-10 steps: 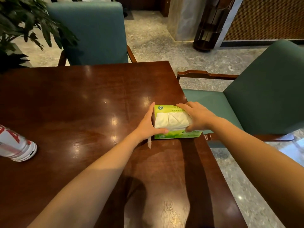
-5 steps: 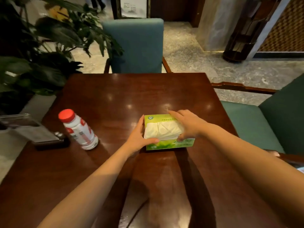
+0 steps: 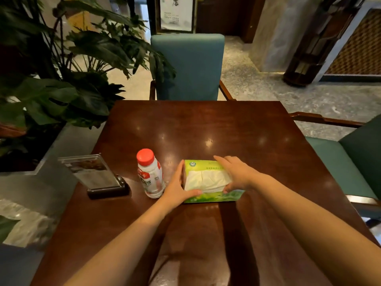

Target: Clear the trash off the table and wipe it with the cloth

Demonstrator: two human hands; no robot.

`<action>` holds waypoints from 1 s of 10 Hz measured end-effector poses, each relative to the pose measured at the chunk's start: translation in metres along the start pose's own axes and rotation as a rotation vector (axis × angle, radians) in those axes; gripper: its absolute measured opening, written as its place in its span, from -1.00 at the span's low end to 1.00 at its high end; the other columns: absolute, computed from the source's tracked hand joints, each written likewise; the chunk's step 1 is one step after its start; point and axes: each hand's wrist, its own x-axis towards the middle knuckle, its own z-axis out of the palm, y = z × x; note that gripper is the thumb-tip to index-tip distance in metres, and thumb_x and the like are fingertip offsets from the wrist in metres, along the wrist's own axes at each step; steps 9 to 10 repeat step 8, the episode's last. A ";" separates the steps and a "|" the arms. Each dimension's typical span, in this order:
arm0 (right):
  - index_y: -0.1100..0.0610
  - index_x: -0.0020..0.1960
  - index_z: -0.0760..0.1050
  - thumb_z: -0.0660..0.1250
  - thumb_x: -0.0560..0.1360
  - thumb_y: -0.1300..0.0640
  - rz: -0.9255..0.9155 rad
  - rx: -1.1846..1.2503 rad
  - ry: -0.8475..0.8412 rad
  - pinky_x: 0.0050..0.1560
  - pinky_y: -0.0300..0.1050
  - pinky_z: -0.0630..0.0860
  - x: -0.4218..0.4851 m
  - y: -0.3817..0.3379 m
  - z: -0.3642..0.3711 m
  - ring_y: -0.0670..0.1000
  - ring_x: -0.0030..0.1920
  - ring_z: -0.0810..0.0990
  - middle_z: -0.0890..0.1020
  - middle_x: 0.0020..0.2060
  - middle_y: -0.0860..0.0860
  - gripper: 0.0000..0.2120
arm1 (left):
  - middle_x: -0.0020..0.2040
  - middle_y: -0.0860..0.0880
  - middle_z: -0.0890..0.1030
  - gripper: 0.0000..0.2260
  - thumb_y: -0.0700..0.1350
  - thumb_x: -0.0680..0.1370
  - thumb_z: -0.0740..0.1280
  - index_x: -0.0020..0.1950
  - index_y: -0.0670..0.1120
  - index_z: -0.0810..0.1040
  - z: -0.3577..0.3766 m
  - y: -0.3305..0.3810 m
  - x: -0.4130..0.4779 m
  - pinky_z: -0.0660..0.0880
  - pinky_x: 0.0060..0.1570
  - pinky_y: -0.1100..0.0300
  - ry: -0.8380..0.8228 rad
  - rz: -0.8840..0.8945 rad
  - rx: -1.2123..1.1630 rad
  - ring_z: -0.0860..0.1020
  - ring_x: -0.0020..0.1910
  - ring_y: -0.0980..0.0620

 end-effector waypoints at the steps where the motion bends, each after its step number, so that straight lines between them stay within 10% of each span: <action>1: 0.00 0.53 -0.13 0.56 0.23 -0.05 0.041 -0.014 0.000 0.42 0.03 0.20 0.000 -0.004 0.000 0.12 0.45 0.14 0.21 0.46 0.09 0.13 | 0.52 -0.02 0.17 0.06 -0.16 0.24 0.59 0.53 -0.02 -0.04 -0.001 -0.004 0.000 0.24 0.45 -0.08 0.012 0.028 0.017 0.20 0.49 0.03; 5: 0.06 0.53 -0.21 0.50 0.26 -0.15 0.120 -0.115 -0.006 0.51 0.02 -0.14 -0.017 0.000 0.019 0.10 0.54 -0.16 -0.11 0.55 0.06 0.14 | 0.55 0.00 0.09 0.12 -0.04 0.26 0.58 0.53 0.00 -0.18 0.017 -0.018 -0.007 0.11 0.42 0.23 -0.017 0.036 0.154 0.12 0.49 0.10; 10: 0.10 0.53 -0.27 0.45 0.31 -0.22 0.289 0.039 -0.035 0.52 0.16 -0.07 -0.080 -0.008 0.016 0.15 0.54 -0.17 -0.19 0.54 0.13 0.14 | 0.56 -0.06 0.03 0.06 -0.02 0.34 0.53 0.53 -0.12 -0.21 0.004 0.022 -0.042 0.11 0.49 -0.03 -0.145 0.056 0.409 0.06 0.53 -0.03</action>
